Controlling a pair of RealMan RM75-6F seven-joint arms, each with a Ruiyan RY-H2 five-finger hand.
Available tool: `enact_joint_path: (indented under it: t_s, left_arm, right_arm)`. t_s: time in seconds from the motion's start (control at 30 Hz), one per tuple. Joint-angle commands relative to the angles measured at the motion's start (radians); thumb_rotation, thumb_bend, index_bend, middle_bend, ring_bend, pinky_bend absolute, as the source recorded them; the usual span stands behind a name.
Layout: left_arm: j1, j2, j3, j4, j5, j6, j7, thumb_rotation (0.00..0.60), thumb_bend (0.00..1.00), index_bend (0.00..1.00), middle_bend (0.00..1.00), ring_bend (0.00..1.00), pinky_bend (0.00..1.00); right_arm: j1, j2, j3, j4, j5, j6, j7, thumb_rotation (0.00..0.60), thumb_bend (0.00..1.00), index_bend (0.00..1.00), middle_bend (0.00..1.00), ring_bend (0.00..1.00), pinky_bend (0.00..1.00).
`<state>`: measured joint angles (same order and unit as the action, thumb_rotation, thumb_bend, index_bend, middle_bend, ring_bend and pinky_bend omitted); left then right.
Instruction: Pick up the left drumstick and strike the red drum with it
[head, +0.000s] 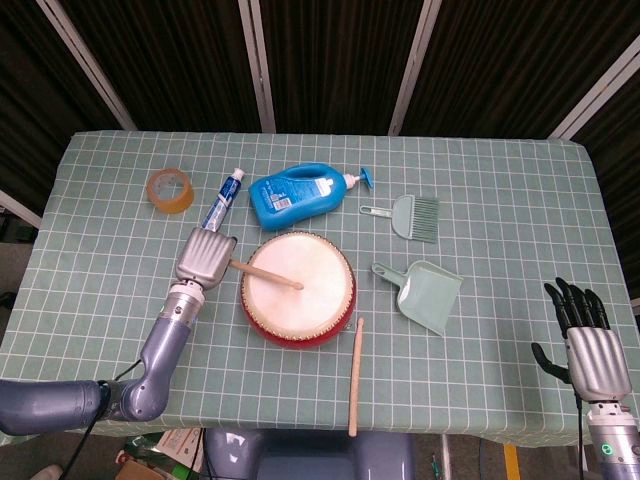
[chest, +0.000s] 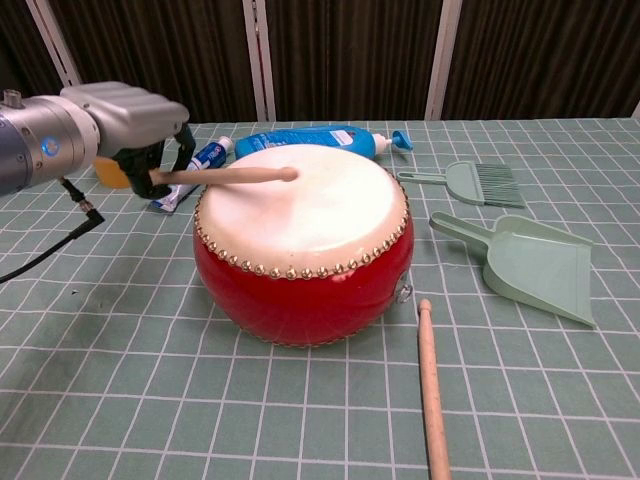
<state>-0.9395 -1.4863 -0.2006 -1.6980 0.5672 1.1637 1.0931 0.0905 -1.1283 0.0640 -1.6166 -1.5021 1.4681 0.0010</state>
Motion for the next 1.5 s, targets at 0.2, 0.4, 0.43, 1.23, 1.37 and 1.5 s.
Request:
enact_joint_path:
  t_s: [0.2, 0.4, 0.43, 1.23, 1.37, 1.5]
  left_arm:
    - [0.014, 0.049, -0.104, -0.122, 0.183, 0.078, -0.267, 0.600, 0.64, 0.76, 1.00, 1.00, 0.99]
    - [0.032, 0.101, -0.158, -0.218, 0.244, 0.137, -0.328, 0.600, 0.64, 0.76, 1.00, 1.00, 0.99]
    - [0.033, 0.108, -0.168, -0.229, 0.247, 0.145, -0.333, 0.600, 0.64, 0.76, 1.00, 1.00, 0.99]
    - [0.078, 0.014, 0.070, -0.056, 0.116, 0.076, -0.209, 0.600, 0.64, 0.76, 1.00, 1.00, 0.99]
    - [0.020, 0.040, 0.091, -0.093, -0.129, 0.083, 0.028, 0.600, 0.63, 0.76, 1.00, 1.00, 0.99]
    - [0.011, 0.080, -0.002, -0.172, -0.101, 0.127, -0.043, 0.600, 0.63, 0.76, 1.00, 1.00, 0.99]
  right_arm:
    - [-0.002, -0.001, 0.000, -0.001, 0.001, 0.004, -0.006, 0.600, 0.35, 0.00, 0.00, 0.00, 0.00]
    - [-0.003, -0.002, -0.001, -0.003, -0.001, 0.004, -0.013, 0.600, 0.35, 0.00, 0.00, 0.00, 0.00]
    - [-0.003, -0.002, -0.001, -0.003, -0.001, 0.005, -0.013, 0.600, 0.35, 0.00, 0.00, 0.00, 0.00]
    - [0.003, -0.001, -0.002, -0.007, 0.004, -0.011, -0.012, 0.600, 0.35, 0.00, 0.00, 0.00, 0.00]
    - [0.003, 0.001, -0.002, -0.009, 0.008, -0.014, -0.008, 0.600, 0.35, 0.00, 0.00, 0.00, 0.00]
    - [0.002, 0.001, -0.002, -0.009, 0.004, -0.010, -0.009, 0.600, 0.35, 0.00, 0.00, 0.00, 0.00]
